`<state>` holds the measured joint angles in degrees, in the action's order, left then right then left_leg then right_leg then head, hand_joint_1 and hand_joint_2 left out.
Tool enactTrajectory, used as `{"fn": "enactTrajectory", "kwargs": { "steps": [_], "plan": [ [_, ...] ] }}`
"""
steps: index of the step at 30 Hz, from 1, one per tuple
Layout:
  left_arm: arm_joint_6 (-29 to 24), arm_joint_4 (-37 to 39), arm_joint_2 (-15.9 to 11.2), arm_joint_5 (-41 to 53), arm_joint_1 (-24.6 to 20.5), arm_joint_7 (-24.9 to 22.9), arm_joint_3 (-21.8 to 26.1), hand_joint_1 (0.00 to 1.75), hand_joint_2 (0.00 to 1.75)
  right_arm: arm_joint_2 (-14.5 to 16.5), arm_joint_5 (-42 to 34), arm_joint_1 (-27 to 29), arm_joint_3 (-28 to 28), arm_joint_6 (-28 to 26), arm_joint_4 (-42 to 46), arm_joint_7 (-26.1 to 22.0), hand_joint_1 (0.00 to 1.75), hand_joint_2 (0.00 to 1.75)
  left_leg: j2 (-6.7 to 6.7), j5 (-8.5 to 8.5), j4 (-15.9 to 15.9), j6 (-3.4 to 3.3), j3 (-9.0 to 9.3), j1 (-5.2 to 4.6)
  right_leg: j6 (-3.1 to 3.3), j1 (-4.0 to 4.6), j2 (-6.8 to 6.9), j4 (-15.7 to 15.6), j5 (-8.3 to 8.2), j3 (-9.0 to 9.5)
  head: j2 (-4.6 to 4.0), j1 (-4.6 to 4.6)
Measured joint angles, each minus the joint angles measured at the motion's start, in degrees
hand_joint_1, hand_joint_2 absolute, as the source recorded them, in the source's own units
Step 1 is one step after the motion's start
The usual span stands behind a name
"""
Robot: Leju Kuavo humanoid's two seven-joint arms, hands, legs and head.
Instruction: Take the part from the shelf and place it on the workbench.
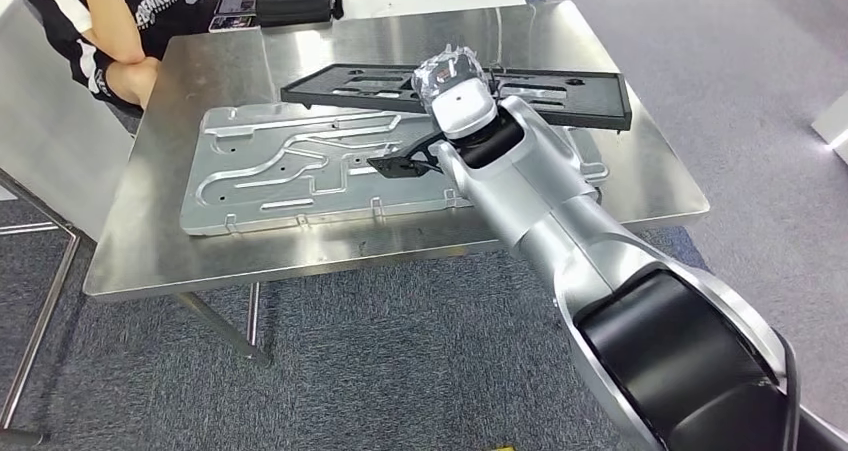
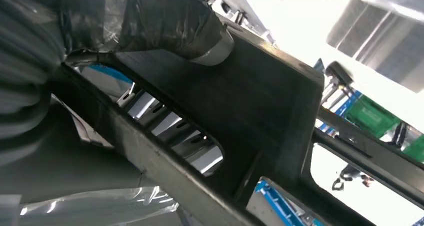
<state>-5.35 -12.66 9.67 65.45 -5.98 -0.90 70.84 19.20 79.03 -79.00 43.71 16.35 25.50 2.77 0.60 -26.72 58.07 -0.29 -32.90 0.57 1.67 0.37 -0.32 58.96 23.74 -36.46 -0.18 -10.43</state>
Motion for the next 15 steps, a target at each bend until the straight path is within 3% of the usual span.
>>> {"fn": "enactTrajectory", "kwargs": {
  "steps": [2,5,6,7,8,10,11,12,15],
  "plan": [
    [0.0,0.0,0.0,0.0,0.0,0.0,0.0,0.0,1.75,0.1,0.0,-0.1,0.1,0.0,0.0,0.0,1.75,1.75,-0.14,-1.44,2.2,0.44,-0.79,-0.04,0.4,-0.45,0.01,-0.8,0.03,0.85,0.0,0.0],
    [0.1,0.0,0.0,0.0,0.0,0.1,0.0,0.0,1.75,0.1,-0.1,0.0,0.5,0.0,-0.1,0.1,1.75,1.75,-0.2,-5.46,12.7,1.02,-6.36,0.17,0.83,-0.55,0.16,-1.1,0.57,1.83,0.0,0.0],
    [0.1,0.0,0.0,0.0,0.0,0.1,0.0,0.0,1.75,0.1,-0.2,0.1,0.6,0.0,-0.2,0.1,1.75,1.75,-0.22,-5.78,15.3,1.23,-8.15,0.29,0.85,-0.55,0.17,-1.1,0.85,2.09,0.0,0.0],
    [0.1,0.0,0.0,0.0,0.1,0.1,0.0,0.0,1.75,0.1,-0.3,0.3,0.7,0.0,-0.3,0.1,1.75,1.75,-0.23,-5.05,16.0,1.42,-9.11,0.4,0.82,-0.56,0.17,-1.0,1.16,2.35,0.0,0.0],
    [0.1,0.0,0.0,0.0,0.1,0.0,0.0,0.0,1.75,0.1,-0.3,0.4,0.7,0.0,-0.3,0.1,1.75,1.75,-0.25,-3.08,14.3,1.55,-8.84,0.54,0.73,-0.61,0.15,-0.8,1.53,2.68,0.0,0.0],
    [0.1,0.0,0.0,0.0,0.1,0.0,0.0,0.0,1.75,0.1,-0.4,0.5,0.7,0.0,-0.4,0.1,1.75,1.75,-0.31,1.55,6.9,1.67,-5.99,0.78,0.33,-0.7,0.08,-0.4,2.46,3.38,0.0,0.0],
    [0.1,0.0,-0.1,0.0,0.2,0.0,0.0,0.0,1.75,0.1,-0.4,0.4,0.8,-0.1,-0.4,0.1,1.75,1.75,-0.28,2.84,3.5,1.57,-4.52,0.73,0.02,-0.67,0.02,-0.1,2.9,3.57,0.0,0.0],
    [0.1,0.0,-0.1,0.0,0.2,0.0,0.0,0.0,1.75,0.1,-0.4,0.3,0.9,-0.1,-0.4,0.1,1.75,1.75,-0.25,3.24,1.6,1.37,-3.66,0.63,-0.31,-0.63,-0.01,0.1,3.19,3.61,0.0,-0.01],
    [0.0,0.0,-0.1,0.0,0.0,0.0,0.0,0.0,1.75,0.1,-0.5,0.3,1.3,-0.1,-0.5,0.1,1.75,1.75,-0.14,2.72,0.9,0.49,-3.2,0.4,-1.07,-0.55,-0.03,0.2,3.56,3.47,0.0,-0.01]
  ]
}}
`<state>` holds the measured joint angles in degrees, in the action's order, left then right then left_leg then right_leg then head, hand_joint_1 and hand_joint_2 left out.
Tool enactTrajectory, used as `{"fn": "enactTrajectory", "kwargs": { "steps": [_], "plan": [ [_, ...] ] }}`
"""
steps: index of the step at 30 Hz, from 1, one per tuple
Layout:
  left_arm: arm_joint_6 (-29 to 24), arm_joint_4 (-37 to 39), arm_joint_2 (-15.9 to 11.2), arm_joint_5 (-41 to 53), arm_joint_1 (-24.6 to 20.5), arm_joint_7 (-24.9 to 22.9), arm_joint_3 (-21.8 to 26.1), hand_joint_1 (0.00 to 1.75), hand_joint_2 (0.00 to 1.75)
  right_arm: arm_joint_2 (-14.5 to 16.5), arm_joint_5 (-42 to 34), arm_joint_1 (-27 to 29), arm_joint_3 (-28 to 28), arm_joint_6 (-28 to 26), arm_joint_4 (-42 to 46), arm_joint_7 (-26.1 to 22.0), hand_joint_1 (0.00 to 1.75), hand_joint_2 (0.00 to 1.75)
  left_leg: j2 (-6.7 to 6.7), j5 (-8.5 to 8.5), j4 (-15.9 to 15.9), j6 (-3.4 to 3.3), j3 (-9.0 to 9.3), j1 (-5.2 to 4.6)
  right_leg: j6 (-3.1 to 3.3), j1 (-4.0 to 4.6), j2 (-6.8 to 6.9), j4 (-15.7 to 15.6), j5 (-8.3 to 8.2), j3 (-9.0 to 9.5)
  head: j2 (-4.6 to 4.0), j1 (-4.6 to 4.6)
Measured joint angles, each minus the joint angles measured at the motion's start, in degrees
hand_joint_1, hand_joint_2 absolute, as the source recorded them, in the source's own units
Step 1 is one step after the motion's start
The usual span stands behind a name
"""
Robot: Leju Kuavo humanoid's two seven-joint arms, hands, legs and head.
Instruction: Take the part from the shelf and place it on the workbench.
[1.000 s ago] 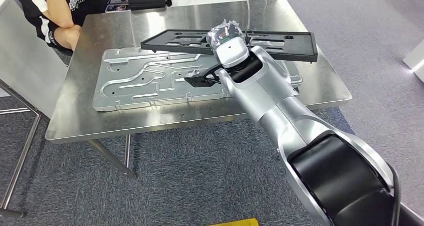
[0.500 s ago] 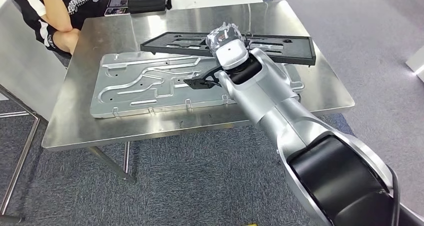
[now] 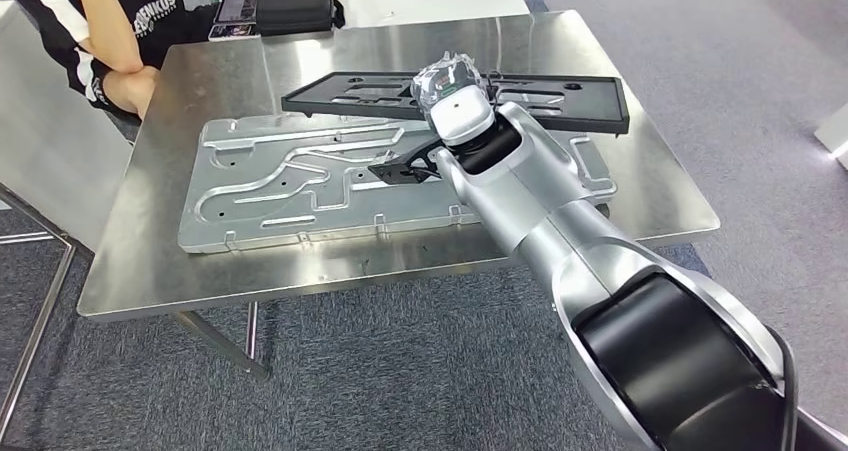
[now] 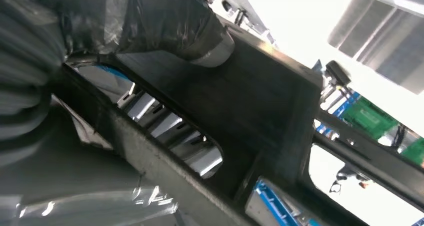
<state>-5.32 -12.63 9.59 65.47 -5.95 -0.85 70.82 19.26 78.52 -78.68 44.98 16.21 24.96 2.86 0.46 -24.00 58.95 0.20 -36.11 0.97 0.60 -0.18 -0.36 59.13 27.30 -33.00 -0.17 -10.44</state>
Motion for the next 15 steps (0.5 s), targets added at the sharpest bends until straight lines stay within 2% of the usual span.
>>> {"fn": "enactTrajectory", "kwargs": {
  "steps": [2,3,5,6,7,8,9,10,11,12,13,15],
  "plan": [
    [-0.1,0.0,0.0,0.0,0.0,0.0,0.0,0.0,1.75,0.0,-0.2,0.0,0.1,-0.2,-0.1,0.0,1.75,1.75,-0.02,-0.17,-0.3,-0.65,0.46,0.18,-0.45,-0.08,0.06,1.5,0.92,-0.54,0.0,0.01],
    [-0.1,0.0,0.0,0.0,0.0,0.0,0.0,0.0,1.75,-0.1,-0.2,0.0,0.1,-0.4,-0.2,0.0,1.75,1.75,-0.05,-0.3,-0.5,-1.01,0.79,0.28,-0.67,-0.13,0.09,3.9,2.01,-1.72,0.0,0.01],
    [-0.1,0.0,0.0,0.1,0.0,0.0,0.0,0.0,1.75,-0.1,-0.3,0.1,0.1,-0.6,-0.4,0.0,1.75,1.75,-0.09,-0.7,-0.5,-1.54,1.18,0.17,-0.87,-0.18,0.13,11.5,4.78,-5.91,0.0,0.01],
    [-0.1,0.0,0.0,0.0,0.0,0.0,0.0,0.0,1.75,-0.2,-0.3,0.3,0.1,-0.7,-0.6,0.0,1.75,1.75,-0.07,-0.92,-0.5,-1.69,1.39,0.11,-0.91,-0.19,0.13,15.2,5.67,-8.3,0.0,0.01],
    [-0.1,0.0,0.0,0.0,0.0,0.0,0.0,0.0,1.75,-0.2,-0.3,0.5,0.1,-0.8,-0.9,0.0,1.75,1.75,-0.03,-1.15,-0.4,-1.77,1.65,0.05,-0.86,-0.18,0.13,17.0,5.46,-9.89,0.0,0.01],
    [-0.1,0.0,0.0,0.0,0.0,0.0,0.0,0.0,1.75,-0.2,-0.3,0.7,0.1,-0.8,-1.0,0.0,1.75,1.75,0.04,-1.43,-0.4,-1.78,1.99,0.01,-0.71,-0.16,0.12,16.5,4.03,-10.38,0.0,0.01],
    [-0.1,0.0,0.0,0.0,0.0,0.0,0.0,0.0,1.75,-0.2,-0.3,0.7,0.1,-0.9,-1.2,0.0,1.75,1.75,0.12,-1.73,-0.4,-1.75,2.41,-0.03,-0.44,-0.1,0.12,13.7,1.54,-9.67,0.0,0.01],
    [-0.1,0.0,0.0,0.0,0.1,0.0,0.0,0.0,1.75,-0.2,-0.3,0.7,0.1,-0.9,-1.2,0.0,1.75,1.75,0.19,-2.05,-0.4,-1.69,2.81,-0.06,-0.08,0.02,0.13,9.5,-1.25,-8.2,0.0,0.01],
    [-0.1,0.0,0.0,0.0,0.1,0.0,0.0,0.0,1.75,-0.2,-0.3,0.7,0.1,-1.0,-1.3,0.0,1.75,1.75,0.22,-2.33,-0.4,-1.56,3.09,-0.14,0.29,0.28,0.16,5.6,-3.19,-6.58,0.0,0.01],
    [-0.1,0.0,0.1,0.0,0.1,0.0,0.0,0.0,1.75,-0.2,-0.3,0.6,0.1,-1.1,-1.3,0.0,1.75,1.75,0.24,-2.54,-0.4,-1.36,3.21,-0.17,0.6,0.55,0.19,2.5,-4.22,-5.25,0.0,0.02],
    [-0.1,0.0,0.1,0.0,0.1,0.0,0.0,0.0,1.75,-0.2,-0.3,0.5,0.1,-1.2,-1.3,0.0,1.75,1.75,0.24,-2.69,-0.4,-1.15,3.22,-0.18,0.8,0.79,0.21,0.9,-4.36,-4.51,0.0,0.03],
    [-0.1,0.0,0.2,0.0,0.0,0.0,0.0,0.0,1.75,-0.2,-0.3,0.5,0.1,-1.3,-1.5,0.0,1.75,1.75,0.18,-2.86,-0.8,-0.62,3.38,-0.21,1.06,0.91,0.15,0.0,-3.77,-3.95,0.0,0.04]
  ]
}}
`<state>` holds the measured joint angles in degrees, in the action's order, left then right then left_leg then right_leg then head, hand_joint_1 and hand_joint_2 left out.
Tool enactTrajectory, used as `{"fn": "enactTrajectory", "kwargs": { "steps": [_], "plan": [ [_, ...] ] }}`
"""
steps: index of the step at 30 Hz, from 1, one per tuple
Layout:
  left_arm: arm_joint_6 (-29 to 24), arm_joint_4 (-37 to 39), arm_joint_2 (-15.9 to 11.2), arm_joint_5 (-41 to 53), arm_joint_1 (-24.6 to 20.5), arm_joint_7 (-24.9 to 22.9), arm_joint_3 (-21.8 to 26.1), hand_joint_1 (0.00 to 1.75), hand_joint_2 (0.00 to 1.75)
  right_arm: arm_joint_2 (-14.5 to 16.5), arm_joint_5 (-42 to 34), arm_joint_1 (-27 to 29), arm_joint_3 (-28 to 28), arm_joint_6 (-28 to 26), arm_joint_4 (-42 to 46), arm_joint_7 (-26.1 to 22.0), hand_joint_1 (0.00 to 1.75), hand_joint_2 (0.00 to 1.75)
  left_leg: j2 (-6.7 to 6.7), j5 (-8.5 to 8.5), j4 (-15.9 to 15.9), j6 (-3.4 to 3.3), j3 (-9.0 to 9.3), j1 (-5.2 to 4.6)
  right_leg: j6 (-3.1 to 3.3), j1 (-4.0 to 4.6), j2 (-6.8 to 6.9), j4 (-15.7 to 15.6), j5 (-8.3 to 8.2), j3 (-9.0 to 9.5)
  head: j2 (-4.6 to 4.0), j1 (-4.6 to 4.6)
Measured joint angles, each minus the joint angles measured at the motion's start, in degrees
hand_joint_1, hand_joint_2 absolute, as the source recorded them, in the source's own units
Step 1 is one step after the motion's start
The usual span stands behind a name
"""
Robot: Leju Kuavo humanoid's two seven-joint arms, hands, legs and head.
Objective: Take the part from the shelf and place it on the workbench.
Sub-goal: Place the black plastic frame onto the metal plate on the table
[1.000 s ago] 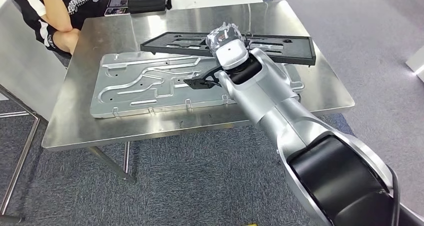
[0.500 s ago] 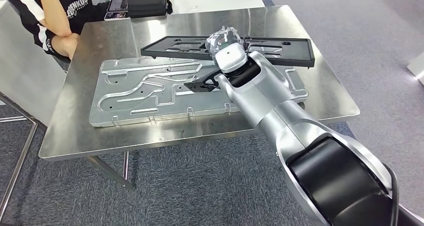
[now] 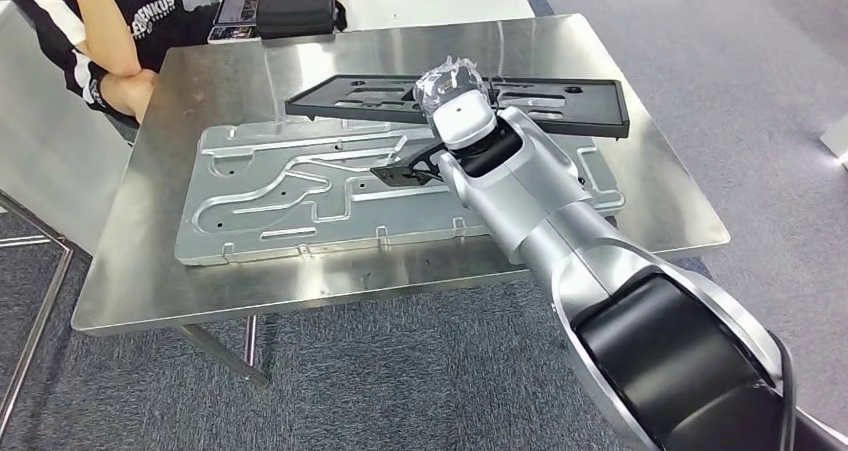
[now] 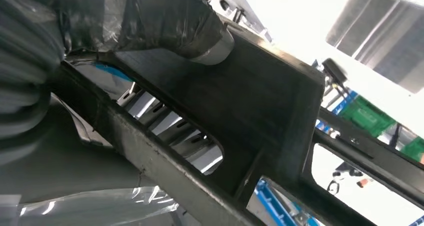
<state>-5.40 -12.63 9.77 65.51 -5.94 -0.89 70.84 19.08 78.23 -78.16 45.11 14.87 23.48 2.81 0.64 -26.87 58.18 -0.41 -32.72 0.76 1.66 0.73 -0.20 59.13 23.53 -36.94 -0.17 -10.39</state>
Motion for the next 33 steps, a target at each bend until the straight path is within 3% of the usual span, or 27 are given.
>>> {"fn": "enactTrajectory", "kwargs": {
  "steps": [3,6,7,8,9,11,13,16,18,19,21,23,24,25,27,28,30,33],
  "plan": [
    [0.0,0.0,0.0,0.0,0.0,0.0,0.0,0.0,1.75,0.1,0.0,0.3,0.0,-0.7,-0.3,0.0,1.75,1.75,-0.24,-1.65,2.3,0.67,-0.66,-0.12,0.39,-0.74,-0.07,-1.4,0.0,1.37,0.0,-0.01],
    [0.0,0.0,-0.1,0.0,0.0,0.1,0.0,0.0,1.75,0.1,0.5,1.0,0.0,-1.5,-0.6,-0.1,1.75,1.75,-0.3,-5.62,12.8,1.09,-6.4,-0.02,0.71,-0.92,0.01,-1.8,0.48,2.38,0.0,-0.01],
    [0.0,0.0,-0.1,0.0,0.0,0.1,0.0,0.0,1.75,0.1,0.7,1.5,0.0,-1.7,-0.8,-0.2,1.75,1.75,-0.3,-5.92,15.4,1.26,-8.21,0.07,0.73,-0.93,0.01,-1.8,0.75,2.66,0.0,-0.01],
    [0.0,0.0,-0.1,0.0,0.1,0.1,0.0,0.0,1.75,0.1,0.8,2.0,0.0,-1.7,-0.9,-0.2,1.75,1.75,-0.31,-5.06,16.0,1.41,-9.14,0.18,0.7,-0.95,0.0,-1.7,1.04,2.99,0.0,-0.01],
    [0.0,0.0,-0.1,0.0,0.1,0.2,0.0,0.0,1.75,0.1,0.9,2.5,0.0,-1.7,-1.1,-0.2,1.75,1.75,-0.32,-3.1,14.4,1.54,-8.94,0.3,0.62,-0.99,-0.05,-1.7,1.38,3.36,0.0,-0.01],
    [0.0,0.0,-0.1,0.0,0.2,0.2,0.0,0.0,1.75,0.1,1.0,2.8,0.0,-1.7,-1.3,-0.2,1.75,1.75,-0.38,1.79,6.9,1.67,-6.24,0.5,0.21,-1.01,-0.17,-1.2,2.27,4.01,0.0,-0.01],
    [0.0,0.0,-0.1,0.0,0.2,0.1,0.0,0.0,1.75,0.1,1.0,2.7,0.0,-1.7,-1.3,-0.2,1.75,1.75,-0.35,3.77,1.3,1.38,-4.06,0.43,-0.39,-0.85,-0.34,-0.6,3.0,4.03,0.0,0.0],
    [0.0,0.0,-0.1,0.0,0.1,0.1,0.0,0.0,1.75,0.1,1.1,2.7,0.0,-1.6,-1.4,-0.2,1.75,1.75,-0.26,3.31,0.4,0.51,-3.65,0.35,-1.03,-0.79,-0.41,-0.5,3.47,3.8,0.0,0.03],
    [0.0,0.0,-0.2,0.0,0.1,0.1,0.0,0.0,1.75,0.1,1.3,2.6,0.0,-1.5,-1.4,-0.2,1.75,1.75,-0.27,3.08,0.1,-0.16,-3.14,0.44,-1.54,-0.97,-0.28,1.7,4.78,2.97,0.0,0.03],
    [0.0,0.0,-0.2,0.0,0.1,0.1,0.1,0.0,1.75,0.0,1.5,2.5,0.0,-1.5,-1.4,-0.2,1.75,1.75,-0.3,2.94,0.0,-0.48,-2.82,0.48,-1.79,-1.05,-0.2,4.3,5.99,1.77,0.0,0.03],
    [0.0,0.0,-0.2,0.0,0.1,0.1,0.1,0.0,1.75,0.0,1.7,2.6,0.0,-1.5,-1.5,-0.2,1.75,1.75,-0.32,2.51,0.1,-0.93,-2.36,0.38,-2.09,-1.08,-0.09,12.5,8.87,-2.66,0.0,0.03],
    [-0.1,0.0,-0.2,0.0,0.1,0.2,0.1,0.0,1.75,-0.1,1.8,2.8,0.0,-1.5,-1.6,-0.2,1.75,1.75,-0.25,2.04,0.1,-1.08,-1.83,0.24,-2.0,-1.04,-0.09,17.3,9.06,-6.25,0.0,0.03],
    [-0.1,0.0,-0.2,0.0,0.1,0.2,0.1,0.0,1.75,-0.1,1.8,2.9,0.0,-1.5,-1.7,-0.2,1.75,1.75,-0.19,1.78,0.1,-1.09,-1.48,0.16,-1.76,-0.98,-0.1,16.3,7.45,-6.43,0.0,0.03],
    [-0.1,0.0,-0.1,0.0,0.1,0.2,0.1,0.0,1.75,-0.1,1.8,2.9,0.0,-1.5,-1.7,-0.2,1.75,1.75,-0.12,1.5,0.1,-1.08,-1.09,0.09,-1.41,-0.86,-0.1,13.2,5.04,-5.5,0.0,0.03],
    [-0.1,0.0,0.0,0.0,0.2,0.3,0.1,0.0,1.75,-0.1,1.8,2.8,0.0,-1.5,-1.7,-0.2,1.75,1.75,-0.02,0.95,0.1,-0.92,-0.46,-0.04,-0.47,-0.34,-0.08,4.7,0.65,-2.19,0.0,0.03],
    [-0.1,0.0,0.0,0.0,0.2,0.3,0.1,0.0,1.75,-0.1,1.8,2.7,0.0,-1.5,-1.7,-0.2,1.75,1.75,0.01,0.74,0.0,-0.76,-0.34,-0.09,-0.11,-0.07,-0.05,1.8,-0.32,-0.9,0.0,0.03],
    [-0.1,0.0,0.2,0.0,0.1,0.3,0.1,0.0,1.75,-0.1,1.9,2.7,0.0,-1.5,-1.7,-0.2,1.75,1.75,0.0,0.48,-0.1,-0.29,-0.26,-0.16,0.3,0.24,-0.08,-0.1,-0.2,0.13,0.0,0.03],
    [-0.1,0.0,0.1,0.0,0.0,0.3,0.1,0.0,1.75,-0.1,1.9,2.7,0.0,-1.5,-1.6,-0.2,1.75,1.75,-0.19,-0.52,0.6,0.45,-0.22,-0.25,0.63,-0.34,-0.13,-1.3,-0.12,1.07,0.0,0.03]
  ]
}}
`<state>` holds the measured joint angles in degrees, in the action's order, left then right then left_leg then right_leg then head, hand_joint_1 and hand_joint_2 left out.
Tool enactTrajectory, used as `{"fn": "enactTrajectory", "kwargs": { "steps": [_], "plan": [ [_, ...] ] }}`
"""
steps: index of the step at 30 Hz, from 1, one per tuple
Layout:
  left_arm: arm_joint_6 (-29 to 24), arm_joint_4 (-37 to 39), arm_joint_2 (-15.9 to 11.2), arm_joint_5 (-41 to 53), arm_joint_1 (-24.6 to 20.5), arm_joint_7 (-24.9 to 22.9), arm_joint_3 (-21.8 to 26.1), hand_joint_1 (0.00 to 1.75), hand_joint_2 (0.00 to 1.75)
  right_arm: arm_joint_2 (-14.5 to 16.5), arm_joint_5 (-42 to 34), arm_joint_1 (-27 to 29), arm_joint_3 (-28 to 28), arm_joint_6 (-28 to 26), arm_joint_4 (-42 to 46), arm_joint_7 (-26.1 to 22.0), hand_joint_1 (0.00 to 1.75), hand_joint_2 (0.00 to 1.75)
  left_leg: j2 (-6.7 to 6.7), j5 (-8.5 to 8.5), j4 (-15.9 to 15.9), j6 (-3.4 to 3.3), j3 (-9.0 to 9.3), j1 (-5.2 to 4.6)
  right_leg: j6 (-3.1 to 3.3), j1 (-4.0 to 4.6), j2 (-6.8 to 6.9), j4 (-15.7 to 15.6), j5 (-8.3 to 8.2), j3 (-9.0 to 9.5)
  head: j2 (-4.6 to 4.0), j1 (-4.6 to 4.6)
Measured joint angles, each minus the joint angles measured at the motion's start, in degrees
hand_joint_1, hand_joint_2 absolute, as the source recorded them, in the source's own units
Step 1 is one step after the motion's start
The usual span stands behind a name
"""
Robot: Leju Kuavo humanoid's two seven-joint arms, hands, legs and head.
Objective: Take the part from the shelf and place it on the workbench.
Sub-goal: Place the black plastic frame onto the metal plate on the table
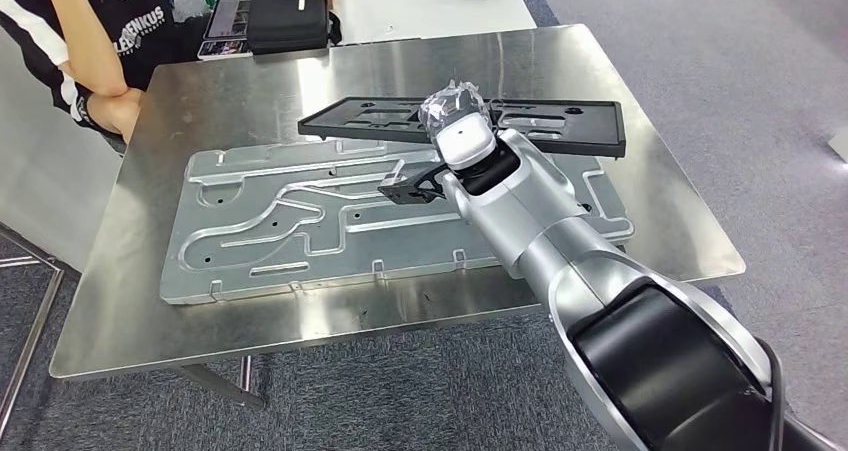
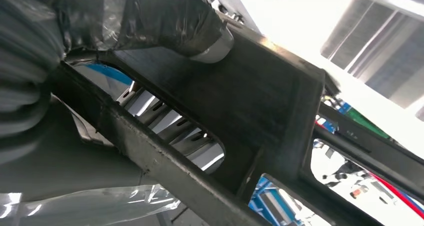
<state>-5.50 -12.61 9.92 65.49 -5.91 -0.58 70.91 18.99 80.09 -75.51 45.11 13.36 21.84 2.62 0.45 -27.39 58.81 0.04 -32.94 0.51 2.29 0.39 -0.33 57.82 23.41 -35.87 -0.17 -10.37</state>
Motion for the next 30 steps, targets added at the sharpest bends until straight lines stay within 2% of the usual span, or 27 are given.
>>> {"fn": "enactTrajectory", "kwargs": {
  "steps": [1,3,4,5,6,7,8,9,10,11,13,15,17,19,20,21,22,24,25,26,28,30],
  "plan": [
    [0.0,0.0,0.0,0.0,0.0,0.0,0.0,0.0,1.75,0.0,0.0,-0.1,0.0,0.0,0.0,0.0,1.75,1.75,-0.05,-1.05,2.0,0.22,-0.83,0.0,0.13,-0.22,0.02,-0.4,0.01,0.48,0.0,0.0],
    [0.0,0.0,0.0,0.0,0.0,0.0,0.0,0.0,1.75,0.0,0.1,-0.1,0.0,0.0,0.0,0.0,1.75,1.75,-0.07,-3.68,8.8,0.6,-4.43,0.16,0.34,-0.26,0.08,-0.6,0.34,1.1,0.0,-0.01],
    [0.0,0.0,0.0,0.0,0.0,0.0,0.0,0.0,1.75,0.0,0.1,-0.1,0.0,0.0,0.0,0.0,1.75,1.75,-0.08,-4.5,12.1,0.81,-6.52,0.21,0.38,-0.24,0.08,-0.6,0.58,1.32,0.0,-0.01],
    [0.0,0.0,-0.1,0.0,0.1,0.0,0.0,0.0,1.75,0.0,0.1,0.0,0.0,0.0,-0.1,0.0,1.75,1.75,-0.1,-4.43,14.0,1.0,-8.03,0.28,0.39,-0.24,0.07,-0.5,0.88,1.55,0.0,-0.02],
    [0.0,0.0,-0.1,0.0,0.1,0.0,0.0,0.0,1.75,0.0,0.1,0.1,0.0,0.0,-0.1,0.0,1.75,1.75,-0.11,-3.31,13.9,1.16,-8.59,0.36,0.36,-0.27,0.05,-0.3,1.21,1.8,0.0,-0.02],
    [0.0,0.0,-0.1,0.0,0.1,0.0,0.0,0.0,1.75,0.1,0.1,0.2,0.0,0.0,-0.1,0.0,1.75,1.75,-0.13,-1.31,11.8,1.27,-8.13,0.45,0.27,-0.32,0.02,-0.1,1.6,2.09,0.0,-0.02],
    [0.0,0.0,-0.1,0.0,0.1,0.0,0.0,0.0,1.75,0.1,0.1,0.2,0.0,0.0,-0.1,0.0,1.75,1.75,-0.16,1.09,8.0,1.32,-6.85,0.56,0.09,-0.41,-0.01,0.3,2.1,2.4,0.0,-0.02],
    [0.0,0.0,-0.2,-0.1,0.2,0.0,0.1,0.0,1.75,0.1,0.1,0.2,0.0,0.0,-0.2,0.0,1.75,1.75,-0.16,2.79,4.7,1.32,-5.39,0.52,-0.19,-0.39,-0.06,0.6,2.59,2.58,0.0,-0.02],
    [0.0,0.0,-0.2,-0.1,0.1,0.0,0.1,0.0,1.75,0.1,0.1,0.1,0.0,0.0,-0.2,-0.1,1.75,1.75,-0.13,3.77,2.0,1.12,-4.22,0.45,-0.48,-0.35,-0.13,1.0,2.98,2.62,0.0,-0.01],
    [0.0,0.0,-0.2,-0.2,0.1,0.1,0.2,0.0,1.75,0.1,0.2,0.1,0.0,0.0,-0.2,-0.1,1.75,1.75,-0.08,3.96,0.6,0.86,-3.58,0.35,-0.73,-0.28,-0.18,1.3,3.24,2.55,0.0,0.0],
    [0.0,0.0,-0.2,-0.6,0.0,0.4,0.4,0.0,1.75,0.1,0.2,0.3,0.0,0.0,-0.2,-0.4,1.75,1.75,0.06,3.56,0.3,0.16,-3.4,0.28,-1.05,-0.17,-0.25,1.4,3.42,2.39,0.0,0.01],
    [-0.1,0.0,-0.2,-1.1,-0.1,0.8,0.6,0.0,1.75,0.0,0.2,0.4,0.0,0.0,-0.2,-0.7,1.75,1.75,0.04,3.47,0.1,-0.46,-3.16,0.42,-1.47,-0.27,-0.17,2.4,4.27,1.99,0.0,0.01],
    [-0.3,0.0,-0.3,-1.3,0.0,1.2,0.7,0.0,1.75,0.0,0.3,0.3,0.0,0.0,-0.2,-0.8,1.75,1.75,-0.04,3.32,-0.1,-1.05,-2.82,0.47,-2.0,-0.44,-0.04,7.6,6.96,-0.51,0.0,0.01],
    [-0.5,0.0,-0.3,-1.3,-0.1,1.4,0.7,0.0,1.75,-0.1,0.5,0.5,-0.1,0.0,-0.3,-0.8,1.75,1.75,-0.06,3.09,-0.1,-1.41,-2.66,0.39,-2.3,-0.55,0.02,15.4,9.77,-4.72,0.0,0.01],
    [-0.5,0.0,-0.3,-1.3,-0.1,1.5,0.7,0.0,1.75,-0.1,0.5,0.6,-0.1,0.0,-0.4,-0.9,1.75,1.75,-0.05,2.98,-0.1,-1.49,-2.54,0.34,-2.3,-0.58,0.02,17.7,10.03,-6.26,0.0,0.01],
    [-0.5,0.0,-0.3,-1.3,-0.1,1.5,0.7,0.0,1.75,-0.1,0.6,0.7,-0.1,0.1,-0.4,-0.9,1.75,1.75,-0.02,2.86,-0.1,-1.54,-2.38,0.29,-2.2,-0.58,0.02,18.1,9.18,-6.87,0.0,0.01],
    [-0.5,0.0,-0.3,-1.3,-0.1,1.5,0.7,0.0,1.75,-0.1,0.6,0.8,-0.1,0.1,-0.5,-0.9,1.75,1.75,0.03,2.72,-0.1,-1.55,-2.15,0.24,-1.96,-0.55,0.02,16.0,7.28,-6.28,0.0,0.01],
    [-0.5,0.0,-0.2,-1.3,0.0,1.5,0.7,0.0,1.75,-0.2,0.7,0.7,-0.1,0.1,-0.5,-0.9,1.75,1.75,0.12,2.42,-0.1,-1.45,-1.72,0.15,-1.15,-0.25,0.01,8.0,2.85,-2.91,0.0,0.01],
    [-0.5,0.0,-0.2,-1.3,0.0,1.5,0.7,0.0,1.75,-0.2,0.7,0.6,-0.1,0.1,-0.5,-0.9,1.75,1.75,0.15,2.33,-0.1,-1.33,-1.65,0.09,-0.79,-0.02,0.01,4.5,1.53,-1.35,0.0,0.01],
    [-0.5,0.0,-0.2,-1.3,0.0,1.5,0.8,0.0,1.75,-0.2,0.7,0.6,-0.1,0.1,-0.5,-0.9,1.75,1.75,0.15,2.32,-0.1,-1.17,-1.69,0.07,-0.54,0.22,0.01,2.4,1.01,-0.43,0.0,0.01],
    [-0.5,0.0,-0.1,-1.3,-0.1,1.5,0.7,0.0,1.75,-0.2,0.7,0.6,-0.1,0.1,-0.5,-0.9,0.87,0.87,0.14,2.4,-0.2,-0.74,-1.8,0.09,-0.38,0.46,-0.01,1.4,1.1,-0.06,0.0,0.01],
    [-0.5,0.0,-0.2,-1.3,-0.1,1.5,0.7,0.0,1.75,-0.1,0.7,0.5,-0.1,0.1,-0.4,-0.9,0.0,0.0,0.03,1.88,0.1,-0.23,-1.93,0.09,-0.18,0.03,0.05,0.7,0.8,0.38,0.0,0.01]
  ]
}}
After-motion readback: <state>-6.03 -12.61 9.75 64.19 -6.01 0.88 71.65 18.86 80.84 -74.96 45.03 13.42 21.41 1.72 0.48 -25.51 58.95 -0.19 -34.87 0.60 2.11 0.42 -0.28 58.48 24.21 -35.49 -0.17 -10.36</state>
